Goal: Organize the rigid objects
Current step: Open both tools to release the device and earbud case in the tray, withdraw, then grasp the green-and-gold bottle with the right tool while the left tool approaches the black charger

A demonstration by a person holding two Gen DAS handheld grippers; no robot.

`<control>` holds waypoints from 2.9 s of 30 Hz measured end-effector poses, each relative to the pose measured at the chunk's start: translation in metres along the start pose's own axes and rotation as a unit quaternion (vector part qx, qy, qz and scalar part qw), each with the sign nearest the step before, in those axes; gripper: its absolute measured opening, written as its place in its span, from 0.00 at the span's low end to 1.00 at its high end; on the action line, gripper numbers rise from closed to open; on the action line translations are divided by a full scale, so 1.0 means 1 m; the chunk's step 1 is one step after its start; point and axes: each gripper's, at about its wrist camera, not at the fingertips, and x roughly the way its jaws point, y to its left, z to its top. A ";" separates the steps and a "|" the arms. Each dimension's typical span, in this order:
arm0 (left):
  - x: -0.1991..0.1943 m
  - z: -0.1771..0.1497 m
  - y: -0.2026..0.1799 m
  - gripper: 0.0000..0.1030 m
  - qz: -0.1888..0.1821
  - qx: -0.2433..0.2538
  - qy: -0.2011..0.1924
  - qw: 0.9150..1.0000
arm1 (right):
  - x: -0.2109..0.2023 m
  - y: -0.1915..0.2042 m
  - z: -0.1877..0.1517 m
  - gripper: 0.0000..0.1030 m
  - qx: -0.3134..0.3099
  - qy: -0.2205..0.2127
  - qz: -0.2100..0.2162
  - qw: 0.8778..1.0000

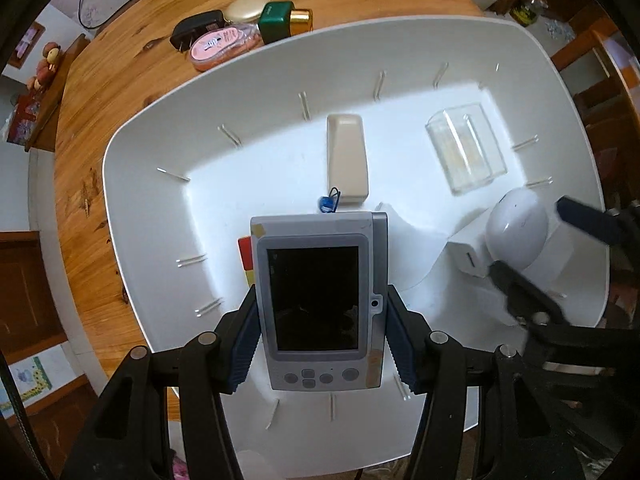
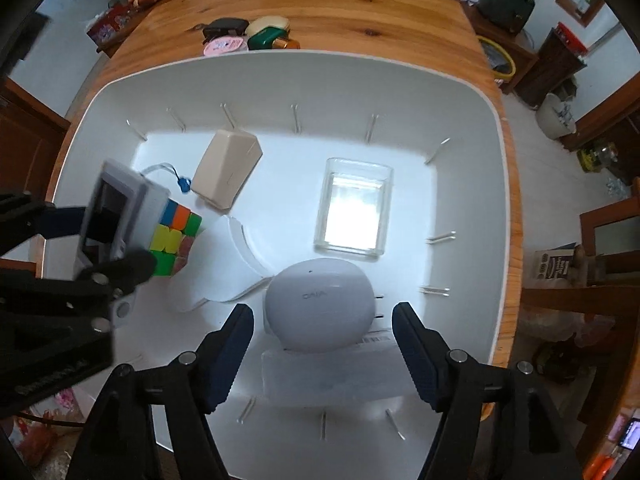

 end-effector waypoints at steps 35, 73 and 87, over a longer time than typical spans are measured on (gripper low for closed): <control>-0.079 0.007 0.061 0.83 -0.025 -0.135 -0.092 0.986 | -0.054 -0.026 -0.016 0.71 0.048 -0.107 -0.016 0.993; 0.010 -0.008 0.062 0.83 0.040 -0.043 0.009 0.998 | -0.058 0.009 0.036 0.71 0.010 -0.105 -0.016 0.994; -0.015 0.045 0.093 0.85 -0.042 -0.029 -0.019 0.999 | -0.054 0.016 0.136 0.71 0.044 -0.125 -0.011 0.991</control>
